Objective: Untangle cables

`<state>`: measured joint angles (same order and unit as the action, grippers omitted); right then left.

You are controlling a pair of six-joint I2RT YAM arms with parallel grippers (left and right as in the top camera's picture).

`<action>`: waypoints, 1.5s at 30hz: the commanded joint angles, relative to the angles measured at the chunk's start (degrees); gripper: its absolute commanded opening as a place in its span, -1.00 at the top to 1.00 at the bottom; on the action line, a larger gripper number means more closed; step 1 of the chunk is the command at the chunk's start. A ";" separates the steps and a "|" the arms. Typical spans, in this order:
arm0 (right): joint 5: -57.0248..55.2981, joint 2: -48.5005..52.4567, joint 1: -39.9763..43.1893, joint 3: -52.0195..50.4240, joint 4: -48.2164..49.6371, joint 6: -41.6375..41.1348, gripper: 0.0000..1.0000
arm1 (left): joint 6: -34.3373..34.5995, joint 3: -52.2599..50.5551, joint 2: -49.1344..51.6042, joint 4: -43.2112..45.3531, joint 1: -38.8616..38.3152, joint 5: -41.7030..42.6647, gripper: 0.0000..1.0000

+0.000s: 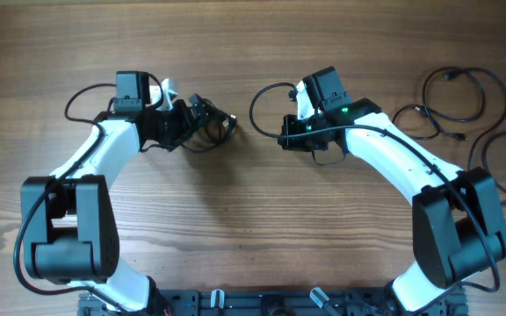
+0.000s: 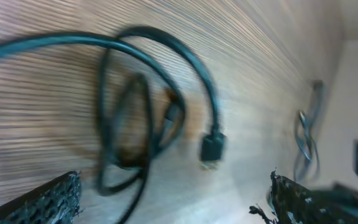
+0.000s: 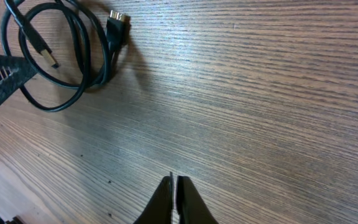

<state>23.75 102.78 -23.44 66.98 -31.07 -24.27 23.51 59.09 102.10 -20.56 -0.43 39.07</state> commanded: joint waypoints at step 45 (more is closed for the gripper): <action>-19.93 4.90 -14.58 0.00 13.05 -8.96 0.92 | -0.28 -0.02 3.32 8.00 -18.64 -18.93 0.92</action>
<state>6.33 106.83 -40.12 66.92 -17.30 -30.26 23.07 59.09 105.16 -13.26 -16.49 19.25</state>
